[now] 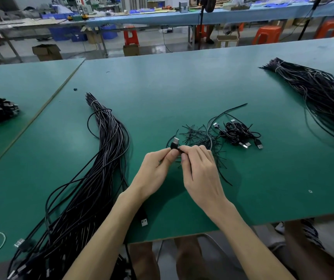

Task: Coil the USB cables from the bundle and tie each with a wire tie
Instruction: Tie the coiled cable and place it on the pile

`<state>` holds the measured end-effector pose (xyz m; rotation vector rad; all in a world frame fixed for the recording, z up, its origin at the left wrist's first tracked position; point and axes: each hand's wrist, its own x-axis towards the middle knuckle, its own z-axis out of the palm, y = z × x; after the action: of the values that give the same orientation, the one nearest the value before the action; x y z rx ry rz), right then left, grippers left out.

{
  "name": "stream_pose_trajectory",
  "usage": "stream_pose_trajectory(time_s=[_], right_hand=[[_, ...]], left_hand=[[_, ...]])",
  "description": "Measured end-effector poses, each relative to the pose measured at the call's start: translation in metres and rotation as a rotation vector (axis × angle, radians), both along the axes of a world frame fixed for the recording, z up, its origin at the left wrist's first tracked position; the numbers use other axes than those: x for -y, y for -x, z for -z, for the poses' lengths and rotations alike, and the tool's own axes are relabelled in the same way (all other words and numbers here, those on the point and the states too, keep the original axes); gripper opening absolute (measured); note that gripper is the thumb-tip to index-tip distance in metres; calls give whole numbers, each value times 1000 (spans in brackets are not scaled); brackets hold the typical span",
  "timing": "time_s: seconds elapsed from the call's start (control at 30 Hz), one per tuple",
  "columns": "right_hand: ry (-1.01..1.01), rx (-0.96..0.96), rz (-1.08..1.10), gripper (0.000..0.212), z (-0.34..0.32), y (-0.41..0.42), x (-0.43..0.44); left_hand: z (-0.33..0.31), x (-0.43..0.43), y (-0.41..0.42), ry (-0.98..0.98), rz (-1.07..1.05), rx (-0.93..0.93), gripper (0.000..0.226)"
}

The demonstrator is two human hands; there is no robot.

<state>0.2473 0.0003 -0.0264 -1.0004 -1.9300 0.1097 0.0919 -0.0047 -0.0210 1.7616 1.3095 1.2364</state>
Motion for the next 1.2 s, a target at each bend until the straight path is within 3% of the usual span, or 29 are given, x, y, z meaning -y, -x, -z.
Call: stream_pose_trajectory(time_s=[0.2,0.33,0.53,0.7,0.83,0.93,1.1,1.2], right_hand=[[-64,162,-75,33,3,3,0],[-105,244,-95,40,5,4,-1],[-133,252,-148,41,5,5,0],[-72,189,-187,25,6,6,1],[-33,172,-178,6,5,8,1],[32,177,-120,7,5,9,0],[122,260,38,12,5,9,-2],[136,317,76,25,1,8,0]], left_hand=[[-9,0,-1,220,82,435,41],[-9,1,1,320,157,627,45],[-16,-3,5,299,109,975,40],[-19,-10,17,281,-54,1242,27],[-22,-7,24,334,38,1455,32],[-23,-4,26,344,58,1272,37],[-15,-2,10,160,-14,273,38],[-5,0,5,64,15,-210,34]])
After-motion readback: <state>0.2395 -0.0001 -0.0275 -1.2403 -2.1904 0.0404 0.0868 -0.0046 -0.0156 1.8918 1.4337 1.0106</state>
